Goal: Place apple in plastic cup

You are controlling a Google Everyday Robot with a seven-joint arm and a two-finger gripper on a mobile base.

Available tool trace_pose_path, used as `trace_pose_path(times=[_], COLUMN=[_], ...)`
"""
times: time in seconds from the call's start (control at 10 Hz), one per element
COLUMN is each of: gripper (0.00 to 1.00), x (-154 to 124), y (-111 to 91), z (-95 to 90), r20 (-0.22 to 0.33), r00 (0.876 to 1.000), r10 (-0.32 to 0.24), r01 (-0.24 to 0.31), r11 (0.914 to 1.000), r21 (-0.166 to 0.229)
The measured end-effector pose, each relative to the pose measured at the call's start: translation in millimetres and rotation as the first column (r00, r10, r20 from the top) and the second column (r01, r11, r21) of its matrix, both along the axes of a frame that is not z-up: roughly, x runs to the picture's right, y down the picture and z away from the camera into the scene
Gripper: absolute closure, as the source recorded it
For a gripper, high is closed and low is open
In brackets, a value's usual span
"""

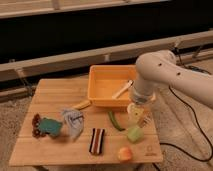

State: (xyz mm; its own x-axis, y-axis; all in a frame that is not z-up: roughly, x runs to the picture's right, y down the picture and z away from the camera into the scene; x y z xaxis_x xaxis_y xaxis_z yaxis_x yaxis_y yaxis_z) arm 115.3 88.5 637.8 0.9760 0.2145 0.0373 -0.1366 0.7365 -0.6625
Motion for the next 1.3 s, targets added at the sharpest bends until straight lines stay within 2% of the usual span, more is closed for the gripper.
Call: trace_pose_path(times=[0.9,1.1,1.3], gripper=[0.20,0.20,0.20], x=[0.0,-0.3,-3.9], y=[0.6,15.3,47.5], z=[0.3,0.7,-6.9], r20=[0.001,0.013,0.025], r00=[1.000,1.000,0.999], r10=[-0.002,-0.022,-0.036], r01=[0.002,0.023,0.037], r11=[1.0000,0.9996,0.9989], r21=[-0.002,-0.017,-0.030])
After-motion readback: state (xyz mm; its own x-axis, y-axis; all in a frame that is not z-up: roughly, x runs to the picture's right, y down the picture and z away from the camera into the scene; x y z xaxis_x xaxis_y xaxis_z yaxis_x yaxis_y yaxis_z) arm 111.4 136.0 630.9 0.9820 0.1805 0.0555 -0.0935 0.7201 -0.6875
